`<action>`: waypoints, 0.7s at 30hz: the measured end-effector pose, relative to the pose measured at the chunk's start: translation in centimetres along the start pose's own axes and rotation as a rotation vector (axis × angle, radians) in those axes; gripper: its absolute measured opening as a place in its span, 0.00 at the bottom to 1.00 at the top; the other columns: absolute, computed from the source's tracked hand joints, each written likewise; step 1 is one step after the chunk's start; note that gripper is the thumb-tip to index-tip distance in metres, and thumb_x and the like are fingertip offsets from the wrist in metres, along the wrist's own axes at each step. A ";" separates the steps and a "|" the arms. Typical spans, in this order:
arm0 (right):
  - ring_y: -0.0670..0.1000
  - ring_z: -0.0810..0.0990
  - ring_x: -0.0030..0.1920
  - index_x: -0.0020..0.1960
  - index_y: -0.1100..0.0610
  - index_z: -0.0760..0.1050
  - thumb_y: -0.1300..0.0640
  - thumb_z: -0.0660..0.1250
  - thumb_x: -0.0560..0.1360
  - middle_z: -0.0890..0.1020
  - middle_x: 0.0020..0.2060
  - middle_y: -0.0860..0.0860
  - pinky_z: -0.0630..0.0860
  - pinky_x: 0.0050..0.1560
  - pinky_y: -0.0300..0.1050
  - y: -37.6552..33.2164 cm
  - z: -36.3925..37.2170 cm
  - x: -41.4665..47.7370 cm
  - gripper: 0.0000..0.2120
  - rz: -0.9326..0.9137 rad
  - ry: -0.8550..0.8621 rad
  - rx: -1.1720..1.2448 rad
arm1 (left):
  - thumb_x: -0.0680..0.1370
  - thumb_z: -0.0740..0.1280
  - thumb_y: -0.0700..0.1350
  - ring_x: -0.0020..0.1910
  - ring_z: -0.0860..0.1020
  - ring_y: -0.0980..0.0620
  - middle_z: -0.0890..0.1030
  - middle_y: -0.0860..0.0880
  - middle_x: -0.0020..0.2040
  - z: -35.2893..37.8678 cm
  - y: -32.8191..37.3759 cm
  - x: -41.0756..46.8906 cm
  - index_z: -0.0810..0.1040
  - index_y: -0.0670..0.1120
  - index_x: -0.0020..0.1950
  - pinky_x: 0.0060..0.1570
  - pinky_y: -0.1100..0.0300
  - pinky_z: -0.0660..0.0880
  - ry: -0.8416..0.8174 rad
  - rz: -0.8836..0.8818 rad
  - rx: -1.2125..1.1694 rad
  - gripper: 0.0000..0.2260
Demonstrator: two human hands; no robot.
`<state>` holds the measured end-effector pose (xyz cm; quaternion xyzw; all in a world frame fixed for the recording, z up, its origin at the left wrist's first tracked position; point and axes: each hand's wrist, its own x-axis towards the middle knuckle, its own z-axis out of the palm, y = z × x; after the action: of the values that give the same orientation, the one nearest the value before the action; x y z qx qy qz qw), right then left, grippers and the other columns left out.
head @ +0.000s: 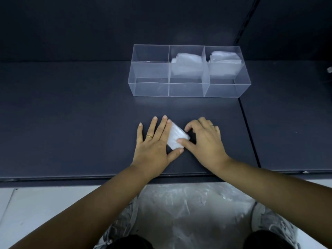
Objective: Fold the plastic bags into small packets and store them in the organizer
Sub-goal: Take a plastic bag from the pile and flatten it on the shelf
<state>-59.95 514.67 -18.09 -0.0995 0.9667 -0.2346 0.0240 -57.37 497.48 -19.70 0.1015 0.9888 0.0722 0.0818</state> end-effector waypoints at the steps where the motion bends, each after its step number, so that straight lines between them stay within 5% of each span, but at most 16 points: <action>1: 0.49 0.72 0.51 0.50 0.51 0.75 0.46 0.71 0.71 0.73 0.47 0.46 0.60 0.51 0.43 0.3 0.0 -0.1 0.12 0.009 0.032 0.003 | 0.72 0.37 0.71 0.76 0.34 0.52 0.37 0.55 0.78 0.0 0.0 0.0 0.36 0.49 0.78 0.71 0.44 0.30 -0.008 -0.007 -0.007 0.40; 6: 0.52 0.74 0.50 0.48 0.53 0.77 0.55 0.67 0.76 0.73 0.44 0.46 0.59 0.50 0.42 0.4 -0.3 -0.1 0.03 0.047 0.104 0.017 | 0.71 0.37 0.71 0.76 0.33 0.51 0.35 0.53 0.78 -0.3 0.3 0.0 0.33 0.48 0.77 0.71 0.43 0.31 -0.029 -0.034 0.009 0.41; 11: 0.46 0.67 0.48 0.43 0.50 0.74 0.44 0.66 0.73 0.71 0.46 0.45 0.62 0.52 0.44 -1.3 -0.2 0.2 0.10 0.121 -0.008 0.011 | 0.71 0.38 0.72 0.74 0.29 0.51 0.28 0.52 0.74 -0.3 0.5 -0.1 0.26 0.47 0.72 0.70 0.43 0.29 -0.035 -0.093 -0.006 0.40; 15: 0.43 0.72 0.38 0.36 0.51 0.71 0.57 0.72 0.69 0.74 0.37 0.44 0.68 0.41 0.39 -2.6 -1.3 0.8 0.10 0.146 -0.126 0.231 | 0.68 0.44 0.74 0.72 0.28 0.57 0.31 0.55 0.75 -1.0 0.1 -0.1 0.31 0.48 0.75 0.70 0.49 0.28 -0.076 -0.091 -0.208 0.46; 18: 0.40 0.71 0.29 0.36 0.50 0.70 0.64 0.71 0.70 0.74 0.30 0.44 0.67 0.33 0.35 -3.1 -3.2 1.5 0.13 0.102 -0.203 0.438 | 0.62 0.58 0.75 0.74 0.42 0.64 0.47 0.59 0.77 -3.6 -1.1 0.4 0.40 0.53 0.78 0.73 0.61 0.41 -0.106 -0.141 -0.769 0.53; 21: 0.42 0.73 0.33 0.44 0.51 0.73 0.67 0.71 0.70 0.77 0.33 0.47 0.70 0.37 0.37 -3.1 -5.8 2.3 0.13 0.009 -0.212 0.575 | 0.61 0.73 0.62 0.64 0.70 0.67 0.72 0.61 0.67 -6.5 -2.3 1.5 0.51 0.56 0.77 0.59 0.73 0.66 -0.163 -0.189 -1.178 0.50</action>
<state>-62.22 514.06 -11.52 -0.1081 0.8533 -0.4866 0.1530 -60.45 494.74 -13.96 -0.0440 0.7777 0.5924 0.2057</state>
